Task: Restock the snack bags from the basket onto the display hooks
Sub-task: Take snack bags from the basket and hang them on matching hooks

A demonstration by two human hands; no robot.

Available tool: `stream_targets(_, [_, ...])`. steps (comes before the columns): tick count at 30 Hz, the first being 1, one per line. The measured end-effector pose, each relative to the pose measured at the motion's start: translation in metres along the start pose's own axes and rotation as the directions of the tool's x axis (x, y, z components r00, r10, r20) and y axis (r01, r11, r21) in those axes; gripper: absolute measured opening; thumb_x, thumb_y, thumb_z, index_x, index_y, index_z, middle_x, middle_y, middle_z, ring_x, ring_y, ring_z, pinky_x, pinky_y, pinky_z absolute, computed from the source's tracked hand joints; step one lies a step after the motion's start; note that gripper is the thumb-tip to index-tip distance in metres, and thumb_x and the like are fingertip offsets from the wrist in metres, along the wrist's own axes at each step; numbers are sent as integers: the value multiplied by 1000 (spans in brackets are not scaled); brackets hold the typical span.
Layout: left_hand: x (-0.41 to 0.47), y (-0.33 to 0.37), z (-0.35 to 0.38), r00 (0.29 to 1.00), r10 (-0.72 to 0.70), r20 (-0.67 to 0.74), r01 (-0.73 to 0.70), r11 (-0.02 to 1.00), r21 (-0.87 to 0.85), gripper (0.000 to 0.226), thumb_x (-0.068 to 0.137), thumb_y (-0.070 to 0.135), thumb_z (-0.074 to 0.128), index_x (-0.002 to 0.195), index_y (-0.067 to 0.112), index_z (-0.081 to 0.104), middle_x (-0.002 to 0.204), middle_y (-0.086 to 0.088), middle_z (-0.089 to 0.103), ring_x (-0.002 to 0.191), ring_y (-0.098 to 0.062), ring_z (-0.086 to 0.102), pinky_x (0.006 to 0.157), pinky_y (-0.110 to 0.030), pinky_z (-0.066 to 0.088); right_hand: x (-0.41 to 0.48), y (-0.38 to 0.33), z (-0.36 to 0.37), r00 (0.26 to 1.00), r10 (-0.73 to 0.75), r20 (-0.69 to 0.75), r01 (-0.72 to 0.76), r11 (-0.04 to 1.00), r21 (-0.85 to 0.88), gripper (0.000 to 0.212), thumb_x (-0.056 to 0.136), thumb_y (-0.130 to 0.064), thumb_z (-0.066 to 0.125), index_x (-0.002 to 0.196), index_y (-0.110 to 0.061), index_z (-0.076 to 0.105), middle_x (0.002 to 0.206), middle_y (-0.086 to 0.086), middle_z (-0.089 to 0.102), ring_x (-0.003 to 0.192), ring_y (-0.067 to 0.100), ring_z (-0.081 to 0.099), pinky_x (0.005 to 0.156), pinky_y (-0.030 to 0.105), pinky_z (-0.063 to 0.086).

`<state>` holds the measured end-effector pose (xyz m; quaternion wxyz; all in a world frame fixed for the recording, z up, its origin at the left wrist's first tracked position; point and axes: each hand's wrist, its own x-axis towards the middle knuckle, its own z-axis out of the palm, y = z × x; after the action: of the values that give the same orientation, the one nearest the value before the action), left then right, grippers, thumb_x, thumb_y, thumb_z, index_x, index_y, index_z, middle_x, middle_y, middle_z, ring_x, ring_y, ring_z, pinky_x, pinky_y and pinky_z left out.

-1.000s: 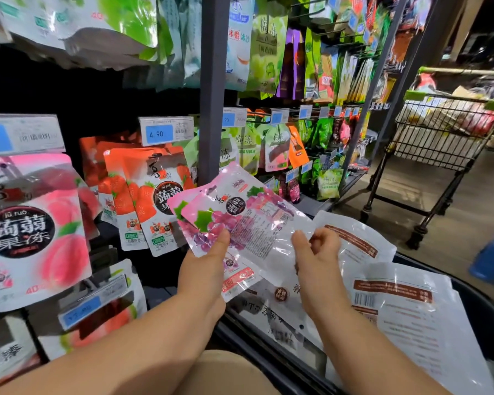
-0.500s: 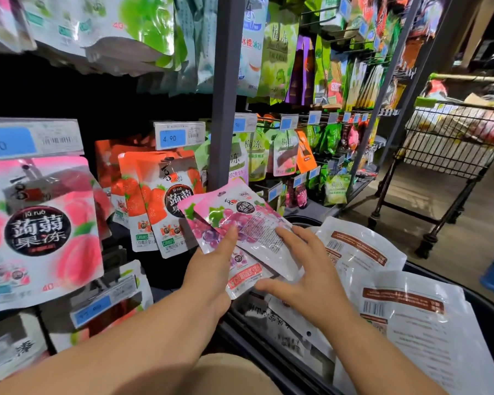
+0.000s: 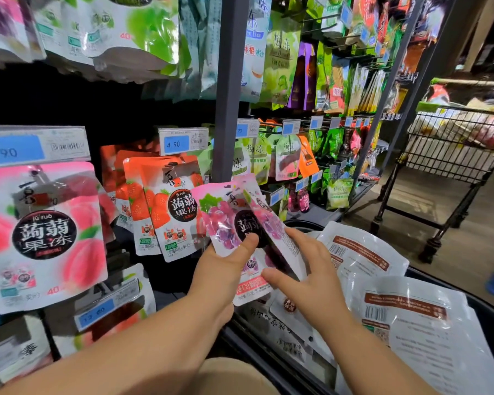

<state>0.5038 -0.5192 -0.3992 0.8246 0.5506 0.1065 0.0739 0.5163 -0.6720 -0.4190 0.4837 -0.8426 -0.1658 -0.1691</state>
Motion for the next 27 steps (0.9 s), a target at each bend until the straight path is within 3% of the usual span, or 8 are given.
stream_targets(5, [-1, 1, -2, 999, -30, 20, 30, 1000, -1, 18, 83, 17, 77, 99, 17, 70, 87, -3, 78, 75, -19, 74, 66, -33, 59, 5, 0, -3, 994, 95, -60, -75, 958, 277, 41, 91, -15, 70, 118, -44, 62, 118, -14, 67, 110, 0, 61, 87, 13, 47])
stream_targets(7, [1, 1, -3, 1000, -31, -7, 31, 999, 8, 18, 82, 20, 78, 97, 21, 69, 90, 2, 77, 81, -14, 73, 73, -33, 58, 7, 4, -6, 985, 167, -41, -129, 874, 469, 30, 89, -28, 71, 117, -37, 66, 116, -7, 72, 110, 9, 66, 89, 21, 53])
stream_targets(10, [5, 4, -9, 997, -15, -73, 16, 1000, 12, 27, 79, 25, 81, 103, 21, 68, 103, 0, 75, 101, -24, 68, 98, -47, 51, 9, 5, -10, 970, 243, -2, -175, 705, 687, 52, 73, -51, 79, 118, -29, 66, 120, 6, 71, 111, 29, 67, 93, 47, 55])
stream_targets(16, [3, 17, -17, 994, 39, -103, -45, 997, -57, 47, 81, 33, 79, 114, 10, 54, 111, 4, 64, 104, -16, 54, 93, -33, 40, 16, -9, -15, 974, 181, 138, -212, 500, 840, 83, 49, -52, 93, 120, -23, 61, 111, 8, 74, 87, 29, 74, 55, 34, 59])
stream_targets(21, [-12, 36, -16, 992, 111, -56, -113, 993, -27, 73, 84, 41, 71, 145, 12, 41, 125, 9, 55, 119, -15, 49, 100, -32, 35, 14, -21, -5, 920, 258, 296, -385, 448, 807, 38, 81, -36, 55, 111, -15, 66, 93, 10, 76, 67, 22, 71, 44, 28, 52])
stream_targets(24, [-23, 43, -21, 988, 155, -26, -155, 988, -2, 27, 86, 40, 68, 108, 32, 54, 95, 18, 54, 87, -1, 50, 89, -26, 33, 15, -33, 4, 915, 260, 309, -401, 497, 769, 62, 76, -47, 64, 129, -17, 58, 107, 11, 75, 82, 28, 73, 67, 42, 59])
stream_targets(26, [-20, 41, -27, 980, 193, -44, -194, 981, -7, 21, 80, 37, 76, 86, 34, 57, 85, 15, 66, 80, 0, 60, 91, -30, 44, 15, -45, 9, 911, 258, 322, -412, 547, 728, 77, 71, -57, 70, 136, -20, 52, 117, 13, 72, 101, 35, 70, 93, 60, 51])
stream_targets(27, [-20, 43, -30, 975, 216, -45, -216, 976, 4, 22, 75, 37, 80, 89, 31, 64, 86, 10, 73, 84, -9, 68, 92, -37, 50, 15, -52, 12, 907, 257, 334, -421, 571, 705, 72, 74, -56, 66, 136, -21, 51, 116, 13, 72, 99, 34, 71, 89, 57, 53])
